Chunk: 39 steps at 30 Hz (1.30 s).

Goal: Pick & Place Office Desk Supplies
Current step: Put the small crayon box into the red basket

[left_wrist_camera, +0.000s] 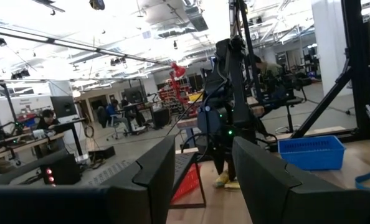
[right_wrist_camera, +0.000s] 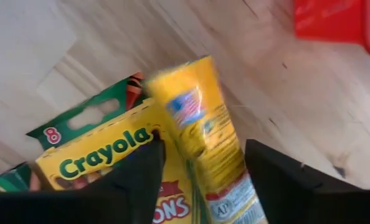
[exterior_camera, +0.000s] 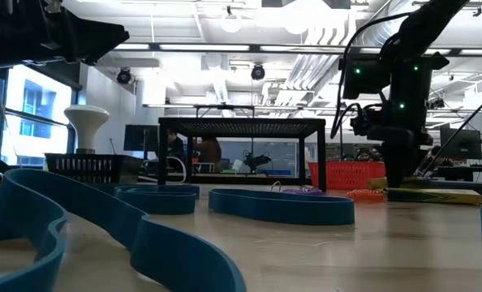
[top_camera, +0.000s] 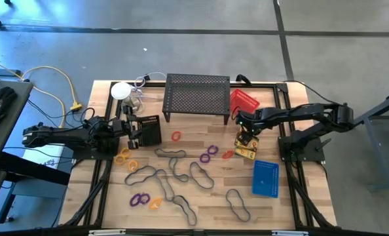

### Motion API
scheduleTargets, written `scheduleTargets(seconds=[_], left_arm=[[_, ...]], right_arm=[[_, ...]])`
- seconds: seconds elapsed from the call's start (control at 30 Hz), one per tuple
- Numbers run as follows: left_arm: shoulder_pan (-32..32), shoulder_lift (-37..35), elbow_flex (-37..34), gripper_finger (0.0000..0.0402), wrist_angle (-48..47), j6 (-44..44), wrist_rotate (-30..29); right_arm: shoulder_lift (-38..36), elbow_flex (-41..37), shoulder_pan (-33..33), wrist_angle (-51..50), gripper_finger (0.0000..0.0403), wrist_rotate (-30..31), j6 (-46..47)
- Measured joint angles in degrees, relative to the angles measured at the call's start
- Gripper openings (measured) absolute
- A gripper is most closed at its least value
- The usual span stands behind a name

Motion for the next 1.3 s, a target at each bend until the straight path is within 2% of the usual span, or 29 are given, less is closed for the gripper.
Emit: scheduleTargets(seconds=[0.23, 0.43, 0.63, 0.73, 0.8, 1.0, 1.1, 1.2, 1.3], left_arm=[[0.0, 0.0, 0.0, 0.0156, -0.02, -0.27, 0.0], [0.0, 0.0, 0.0, 0.0156, -0.02, -0.51, 0.0], [0.0, 0.0, 0.0, 0.0156, -0.02, -0.58, 0.01], [0.0, 0.0, 0.0, 0.0156, -0.02, -0.58, 0.02], [0.0, -0.01, 0.0, 0.0156, -0.04, -0.58, 0.02], [0.0, -0.02, 0.0, 0.0156, -0.04, -1.93, 0.02], [-0.02, 0.0, 0.0, 0.0156, -0.04, -2.11, 0.04], [-0.01, -0.01, 0.0, 0.0156, -0.04, -2.11, 0.02], [-0.02, 0.0, 0.0, 0.0156, -0.04, -2.11, 0.04]], right_arm=[[-0.29, 0.01, 0.1, -0.36, 0.0102, -2.57, -0.99], [-3.46, 3.08, 2.77, -8.28, 0.0054, -3.05, 0.03], [-8.47, 9.92, 5.68, -14.49, 0.0054, 3.44, -0.76], [-9.47, 13.54, 4.7, -14.62, 0.0055, 10.89, -2.85], [-9.51, 15.45, 2.69, -14.53, 0.0053, 13.59, -4.52], [-8.03, 17.68, -7.21, -9.59, 0.0051, 13.58, -7.02], [-6.49, 17.68, -11.8, -9.91, 0.0051, 11.01, -7.08], [-4.32, 17.66, -14.7, -9.52, 0.0052, 7.76, -8.23], [-1.9, 17.66, -15.83, -8.31, 0.0056, 7.62, -10.52]])
